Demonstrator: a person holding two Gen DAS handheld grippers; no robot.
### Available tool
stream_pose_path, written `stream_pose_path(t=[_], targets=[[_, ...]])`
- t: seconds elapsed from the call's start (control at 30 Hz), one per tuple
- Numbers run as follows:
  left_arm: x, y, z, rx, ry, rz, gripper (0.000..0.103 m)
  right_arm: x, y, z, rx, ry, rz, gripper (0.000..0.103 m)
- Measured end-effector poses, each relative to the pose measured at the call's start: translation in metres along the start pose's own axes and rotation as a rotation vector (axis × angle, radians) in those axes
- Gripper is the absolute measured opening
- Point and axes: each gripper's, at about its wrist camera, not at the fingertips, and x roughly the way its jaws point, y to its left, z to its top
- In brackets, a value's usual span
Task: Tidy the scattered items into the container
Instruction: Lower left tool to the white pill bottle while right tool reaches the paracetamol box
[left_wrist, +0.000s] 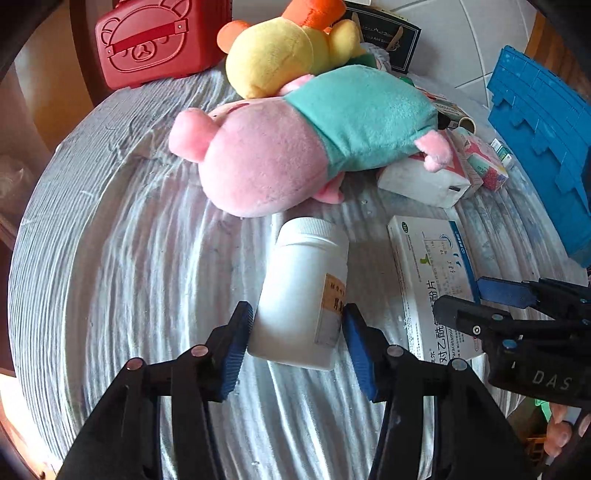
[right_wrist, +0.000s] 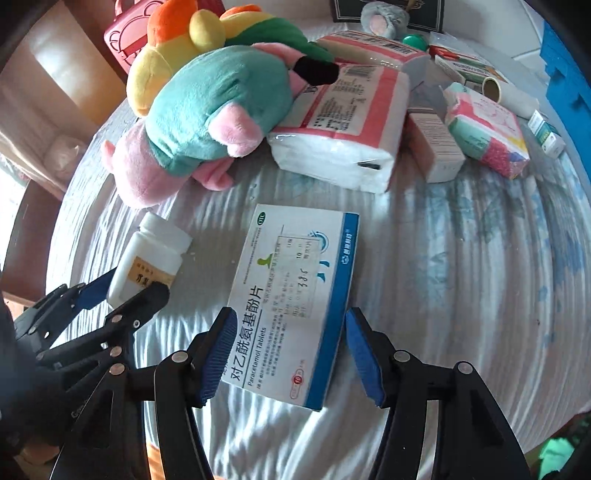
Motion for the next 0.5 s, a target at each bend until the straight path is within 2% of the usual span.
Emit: stream_pose_path(t=[0.17,0.3,0.5], targets=[[0.009,0.005,0.006,-0.009,0.005,0.009,0.049,0.009,0.01,0.004,0.002,-0.001,-0.039,0.068],[0.012,0.009,0.004,-0.008,0.014,0.028,0.049,0.012,0.011,0.01,-0.005,-0.004,-0.054,0.077],[0.015,0.014,-0.002,-0.014,0.018,0.052,0.049,0.025,0.017,0.012,-0.03,0.017,-0.088,0.079]])
